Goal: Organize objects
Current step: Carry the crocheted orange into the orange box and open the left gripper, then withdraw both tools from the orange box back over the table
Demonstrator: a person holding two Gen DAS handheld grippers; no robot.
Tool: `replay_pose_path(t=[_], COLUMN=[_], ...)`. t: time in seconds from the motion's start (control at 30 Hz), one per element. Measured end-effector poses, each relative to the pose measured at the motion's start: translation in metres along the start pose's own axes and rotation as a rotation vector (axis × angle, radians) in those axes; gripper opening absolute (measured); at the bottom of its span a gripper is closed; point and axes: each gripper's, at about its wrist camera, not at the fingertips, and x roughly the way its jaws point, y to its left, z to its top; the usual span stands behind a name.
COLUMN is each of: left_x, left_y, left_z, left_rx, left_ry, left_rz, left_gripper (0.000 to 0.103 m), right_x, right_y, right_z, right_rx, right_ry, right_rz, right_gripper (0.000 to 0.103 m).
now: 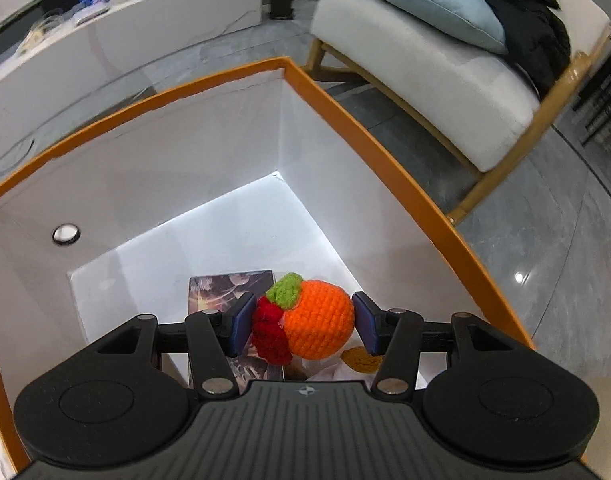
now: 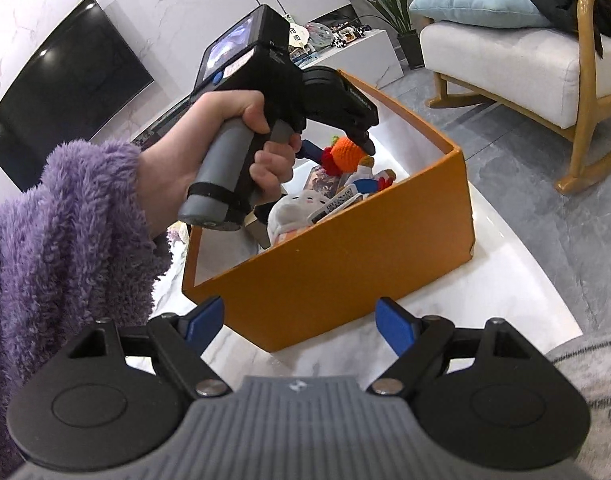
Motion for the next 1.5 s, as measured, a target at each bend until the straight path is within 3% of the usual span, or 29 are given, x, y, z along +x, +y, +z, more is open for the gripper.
replay_pose_path(t=[0.07, 0.2, 0.5, 0.67, 0.8, 0.9, 1.07, 1.3, 1.4, 1.5], left_x=[0.0, 0.0, -0.017, -0.073, -0.132, -0.174, -0.216, -0.206, -0.2, -0.199], left_y=[-0.003, -0.005, -0.004, 0.011, 0.033, 0.051, 0.084, 0.115, 0.119, 0.114], left_z=[-0.001, 0.002, 0.004, -0.005, -0.035, -0.074, -0.147, -0.239, -0.262, -0.265], left_rx=[0.021, 0.039, 0.042, 0.012, -0.016, -0.019, -0.041, -0.14, -0.155, -0.123], left_ry=[-0.01, -0.003, -0.034, -0.128, -0.252, -0.366, -0.506, -0.583, -0.653, -0.701], left_rz=[0.008, 0.0, -0.012, -0.096, -0.118, -0.075, 0.082, 0.215, 0.29, 0.368], left_gripper=[0.066, 0.085, 0.088, 0.088, 0.09, 0.091, 0.094, 0.094, 0.093, 0.094], right_x=[0.0, 0.0, -0.002, -0.01, -0.012, -0.014, -0.019, -0.002, 0.004, 0.006], right_y=[0.0, 0.0, 0.002, 0.009, 0.017, 0.03, 0.056, 0.1, 0.115, 0.118], right_z=[0.0, 0.001, 0.0, 0.001, 0.0, -0.001, -0.005, -0.03, -0.043, -0.05], right_rx=[0.0, -0.004, 0.0, -0.041, -0.077, -0.124, -0.207, -0.31, -0.369, -0.391], right_ry=[0.001, 0.004, -0.003, -0.038, -0.047, -0.062, -0.098, -0.173, -0.225, -0.223], right_rz=[-0.001, -0.009, -0.003, 0.015, 0.024, 0.016, 0.032, 0.057, 0.074, 0.098], right_gripper=[0.084, 0.084, 0.084, 0.084, 0.084, 0.084, 0.084, 0.084, 0.084, 0.083])
